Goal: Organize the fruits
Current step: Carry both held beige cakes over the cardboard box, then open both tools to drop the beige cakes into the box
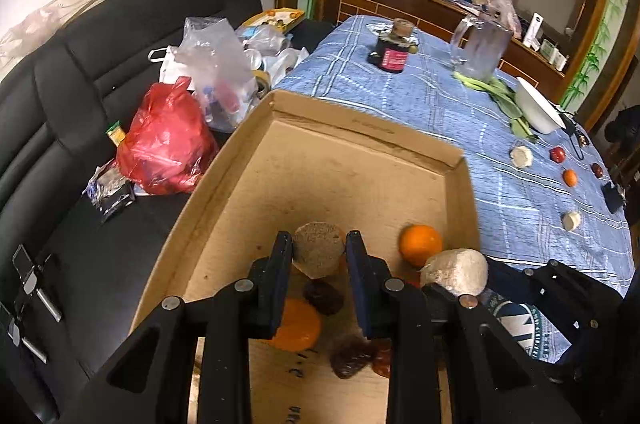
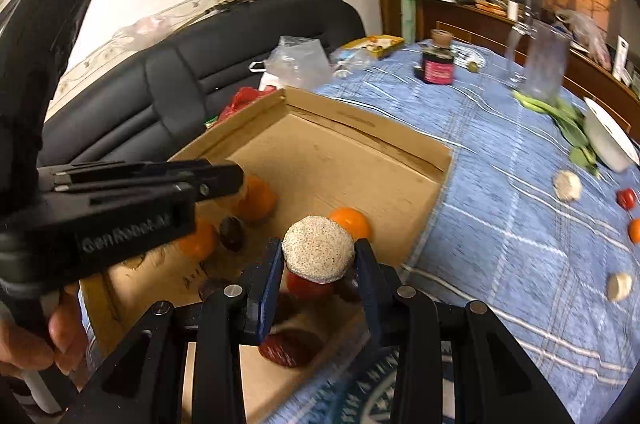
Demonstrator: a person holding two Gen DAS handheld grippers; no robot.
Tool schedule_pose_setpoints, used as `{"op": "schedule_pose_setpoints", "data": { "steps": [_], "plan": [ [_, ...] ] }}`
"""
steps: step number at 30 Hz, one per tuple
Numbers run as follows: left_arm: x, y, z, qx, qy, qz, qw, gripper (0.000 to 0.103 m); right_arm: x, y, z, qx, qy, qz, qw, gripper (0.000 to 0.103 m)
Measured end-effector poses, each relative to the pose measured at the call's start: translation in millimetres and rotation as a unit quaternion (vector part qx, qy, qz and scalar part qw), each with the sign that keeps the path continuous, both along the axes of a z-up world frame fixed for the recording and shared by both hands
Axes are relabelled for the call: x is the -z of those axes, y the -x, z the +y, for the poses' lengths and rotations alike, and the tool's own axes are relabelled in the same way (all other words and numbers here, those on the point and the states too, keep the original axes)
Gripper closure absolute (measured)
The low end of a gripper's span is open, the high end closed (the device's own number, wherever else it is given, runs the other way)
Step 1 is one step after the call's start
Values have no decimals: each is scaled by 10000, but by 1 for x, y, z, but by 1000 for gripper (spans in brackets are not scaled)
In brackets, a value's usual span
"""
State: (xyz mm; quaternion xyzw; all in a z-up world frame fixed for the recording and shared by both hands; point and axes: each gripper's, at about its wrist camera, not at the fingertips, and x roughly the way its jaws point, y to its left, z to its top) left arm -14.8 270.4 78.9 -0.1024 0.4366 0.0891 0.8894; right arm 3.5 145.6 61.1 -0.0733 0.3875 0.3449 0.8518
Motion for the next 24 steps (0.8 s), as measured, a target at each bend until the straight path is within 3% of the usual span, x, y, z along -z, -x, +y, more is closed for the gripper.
{"op": "schedule_pose_setpoints", "data": {
  "steps": [10, 16, 18, 19, 21, 22, 24],
  "plan": [
    [-2, 5, 22, -169, 171, -81, 9997, 76, 21, -8, 31, -423, 162, 107, 9989, 63],
    [8, 3, 24, -217, 195, 45, 9996, 76, 24, -5, 38, -568, 269, -47, 9980, 62],
    [10, 3, 26, -287, 210, 56, 9994, 76, 25, -5, 38, -559, 269, -60, 9981, 50],
    [12, 3, 27, -313, 228, 85, 9992, 74, 25, -5, 37, -542, 263, -55, 9982, 46],
    [15, 3, 28, -358, 254, 121, 9990, 55, 24, -4, 33, -540, 193, -4, 9984, 44],
    [15, 4, 28, -389, 282, 113, 9988, 40, 24, -4, 32, -522, 174, 16, 9985, 44],
    [14, 5, 27, -409, 293, 58, 9987, 36, 21, -2, 27, -478, 119, 32, 9988, 44]
  ]
}}
